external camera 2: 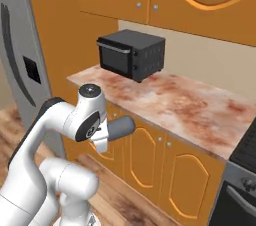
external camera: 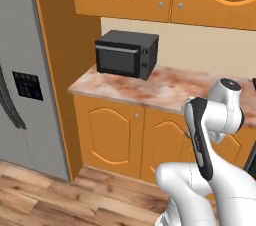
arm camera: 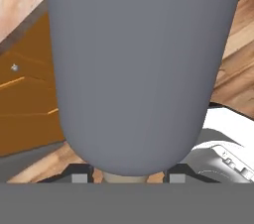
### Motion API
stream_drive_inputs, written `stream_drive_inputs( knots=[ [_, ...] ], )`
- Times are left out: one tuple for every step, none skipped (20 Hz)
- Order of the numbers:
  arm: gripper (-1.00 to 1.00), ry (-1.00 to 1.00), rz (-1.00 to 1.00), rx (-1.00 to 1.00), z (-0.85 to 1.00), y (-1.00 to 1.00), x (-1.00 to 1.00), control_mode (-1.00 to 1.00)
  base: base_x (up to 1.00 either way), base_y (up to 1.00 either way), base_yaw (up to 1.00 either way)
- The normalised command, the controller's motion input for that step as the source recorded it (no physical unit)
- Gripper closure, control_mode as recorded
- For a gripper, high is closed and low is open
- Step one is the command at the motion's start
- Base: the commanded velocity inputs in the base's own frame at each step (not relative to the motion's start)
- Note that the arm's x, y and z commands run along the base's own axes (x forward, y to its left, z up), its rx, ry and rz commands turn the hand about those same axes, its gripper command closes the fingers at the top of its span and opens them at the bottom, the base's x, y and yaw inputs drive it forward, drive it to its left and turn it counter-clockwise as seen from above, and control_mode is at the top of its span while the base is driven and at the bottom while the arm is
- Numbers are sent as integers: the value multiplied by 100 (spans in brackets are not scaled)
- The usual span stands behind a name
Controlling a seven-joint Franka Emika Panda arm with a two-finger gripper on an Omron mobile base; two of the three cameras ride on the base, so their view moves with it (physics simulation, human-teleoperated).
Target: Restock the sink supplies by placing the sponge and soap dispenser on the counter and next to the sink. Make sure the soap dispenser is upright.
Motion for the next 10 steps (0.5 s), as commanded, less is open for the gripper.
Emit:
stream_drive_inputs(
  knots=[
    [100, 0, 0, 0, 0, 0, 0, 100, 21, -69, -35],
    [100, 0, 0, 0, 0, 0, 0, 100, 19, -74, -33],
    [100, 0, 0, 0, 0, 0, 0, 100, 21, -77, -31],
    [100, 0, 0, 0, 0, 0, 0, 100, 18, -81, -29],
    [100, 0, 0, 0, 0, 0, 0, 100, 14, -87, -27],
    [100, 0, 0, 0, 0, 0, 0, 100, 4, -95, -27],
    [100, 0, 0, 0, 0, 0, 0, 100, 0, -100, -28],
    [100, 0, 0, 0, 0, 0, 0, 100, 0, -100, -28],
    [100, 0, 0, 0, 0, 0, 0, 100, 0, -100, -28],
    [100, 0, 0, 0, 0, 0, 0, 100, 0, -100, -27]
  ],
)
